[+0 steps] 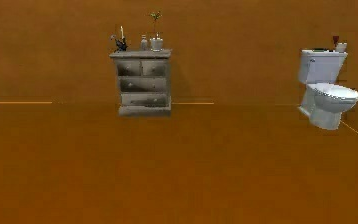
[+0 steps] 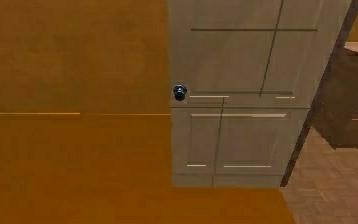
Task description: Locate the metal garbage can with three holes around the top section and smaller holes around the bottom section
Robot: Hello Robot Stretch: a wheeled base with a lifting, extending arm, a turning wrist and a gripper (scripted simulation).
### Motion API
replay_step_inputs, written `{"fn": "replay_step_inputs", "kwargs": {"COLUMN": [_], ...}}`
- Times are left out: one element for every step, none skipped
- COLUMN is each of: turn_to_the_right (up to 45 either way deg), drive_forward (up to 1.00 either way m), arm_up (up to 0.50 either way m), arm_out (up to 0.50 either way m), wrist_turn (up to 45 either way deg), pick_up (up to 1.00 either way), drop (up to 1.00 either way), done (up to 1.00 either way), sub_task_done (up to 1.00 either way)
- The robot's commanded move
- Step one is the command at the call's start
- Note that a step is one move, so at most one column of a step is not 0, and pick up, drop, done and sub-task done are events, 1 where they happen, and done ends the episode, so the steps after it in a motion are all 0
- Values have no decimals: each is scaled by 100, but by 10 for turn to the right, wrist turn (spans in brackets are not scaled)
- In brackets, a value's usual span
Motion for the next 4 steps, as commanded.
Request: {"fn": "replay_step_inputs", "kwargs": {"turn_to_the_right": [450,450,0,-450], "drive_forward": [0,0,5,0], "arm_up": [0,0,0,0], "arm_out": [0,0,0,0], "wrist_turn": [0,0,0,0], "pick_up": [0,0,0,0], "drop": [0,0,0,0], "done": [0,0,0,0], "sub_task_done": [0,0,0,0]}}
